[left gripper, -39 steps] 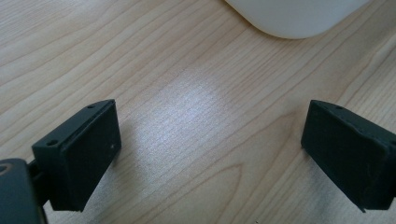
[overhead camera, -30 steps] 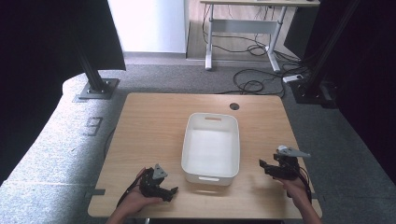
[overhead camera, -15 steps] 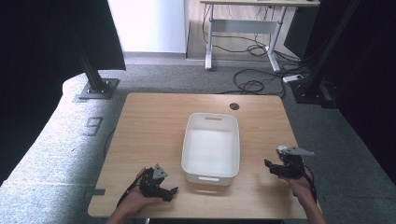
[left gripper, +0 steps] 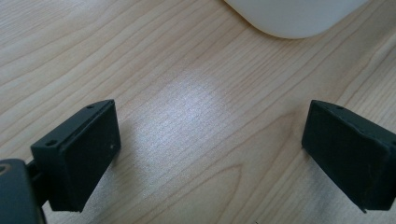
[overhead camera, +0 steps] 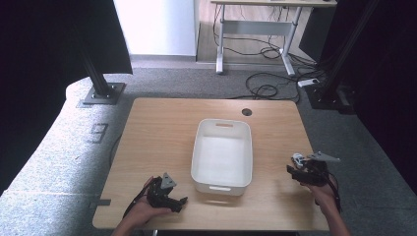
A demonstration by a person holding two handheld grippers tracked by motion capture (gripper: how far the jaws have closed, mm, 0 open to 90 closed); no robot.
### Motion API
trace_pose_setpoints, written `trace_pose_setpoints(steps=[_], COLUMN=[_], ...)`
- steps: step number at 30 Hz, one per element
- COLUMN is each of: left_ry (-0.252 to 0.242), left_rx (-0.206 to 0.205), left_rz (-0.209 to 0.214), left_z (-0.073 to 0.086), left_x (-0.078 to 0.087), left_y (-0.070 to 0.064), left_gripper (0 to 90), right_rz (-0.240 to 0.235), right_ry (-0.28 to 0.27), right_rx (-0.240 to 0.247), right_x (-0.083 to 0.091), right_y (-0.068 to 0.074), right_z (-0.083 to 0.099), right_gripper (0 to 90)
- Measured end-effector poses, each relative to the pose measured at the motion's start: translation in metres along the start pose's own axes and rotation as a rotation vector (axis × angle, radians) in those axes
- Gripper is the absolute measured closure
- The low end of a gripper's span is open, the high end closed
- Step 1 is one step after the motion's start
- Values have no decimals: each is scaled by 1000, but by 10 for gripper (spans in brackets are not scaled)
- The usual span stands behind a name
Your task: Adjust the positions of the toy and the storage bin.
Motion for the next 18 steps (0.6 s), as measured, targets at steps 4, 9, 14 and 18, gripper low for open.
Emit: trace_pose_setpoints(steps=[4,9,14,18], left_ry=[0,0,0,0], left_rx=[0,0,0,0], left_rz=[0,0,0,1], left_z=[0,0,0,0], left_x=[0,0,0,0], left_y=[0,0,0,0], left_gripper=[48,48,48,46], right_rz=[12,21,33,41], right_ry=[0,0,1,6], right_rx=[-20,-32,-36,-36], right_x=[0,0,-2,-4], right_y=[-8,-14,-20,-23], right_z=[0,0,0,0], right_gripper=[255,255,255,255])
Point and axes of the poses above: each handheld gripper's, and its own axes: x roughly backward along the jaws, z roughly out of its underside, y roughly to its left, the point moved 2 cm from there along -x, roughly forward along the jaws, and after that the axes turned 7 degrees about -x, right-handed, at the moved point
